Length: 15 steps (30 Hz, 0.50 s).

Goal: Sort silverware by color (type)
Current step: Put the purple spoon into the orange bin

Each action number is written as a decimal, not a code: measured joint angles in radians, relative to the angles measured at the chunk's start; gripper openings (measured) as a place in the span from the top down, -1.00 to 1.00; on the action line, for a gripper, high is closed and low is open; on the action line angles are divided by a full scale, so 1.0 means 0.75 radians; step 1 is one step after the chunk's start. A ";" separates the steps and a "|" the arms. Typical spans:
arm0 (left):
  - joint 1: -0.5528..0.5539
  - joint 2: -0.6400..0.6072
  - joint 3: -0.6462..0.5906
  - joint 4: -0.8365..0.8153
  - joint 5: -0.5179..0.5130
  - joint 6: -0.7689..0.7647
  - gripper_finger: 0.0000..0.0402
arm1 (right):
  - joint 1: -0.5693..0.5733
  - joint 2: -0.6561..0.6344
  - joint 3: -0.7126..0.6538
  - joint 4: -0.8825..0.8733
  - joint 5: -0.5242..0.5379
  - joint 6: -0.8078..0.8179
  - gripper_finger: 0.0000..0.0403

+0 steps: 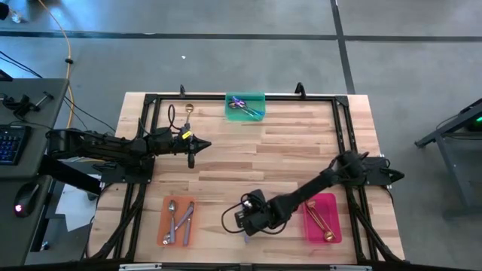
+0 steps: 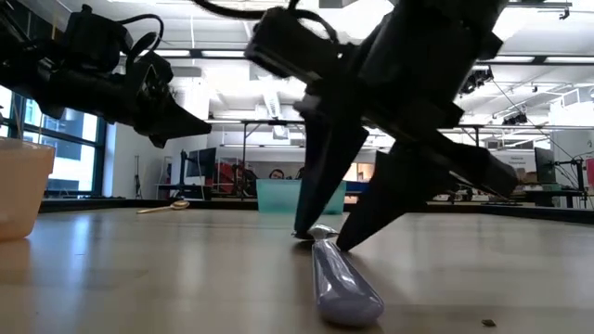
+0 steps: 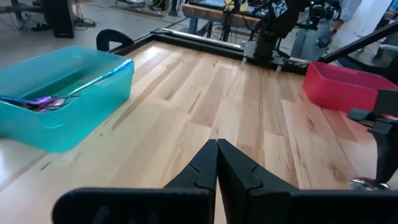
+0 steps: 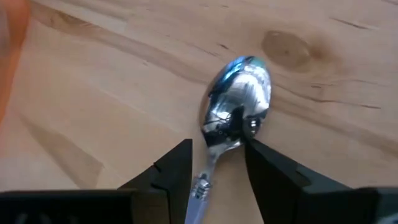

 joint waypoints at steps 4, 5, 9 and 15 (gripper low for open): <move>0.000 0.000 0.000 0.003 0.000 -0.001 1.00 | -0.022 0.056 0.066 -0.075 -0.040 -0.068 0.32; 0.000 0.000 0.000 0.005 0.000 0.000 1.00 | -0.027 0.065 0.080 -0.097 -0.044 -0.091 0.35; 0.000 0.000 0.000 0.019 -0.001 -0.004 1.00 | -0.045 0.076 0.101 -0.139 -0.046 -0.182 0.55; 0.001 -0.012 0.000 0.027 -0.020 0.004 1.00 | -0.087 0.077 0.087 -0.114 -0.111 -0.295 0.84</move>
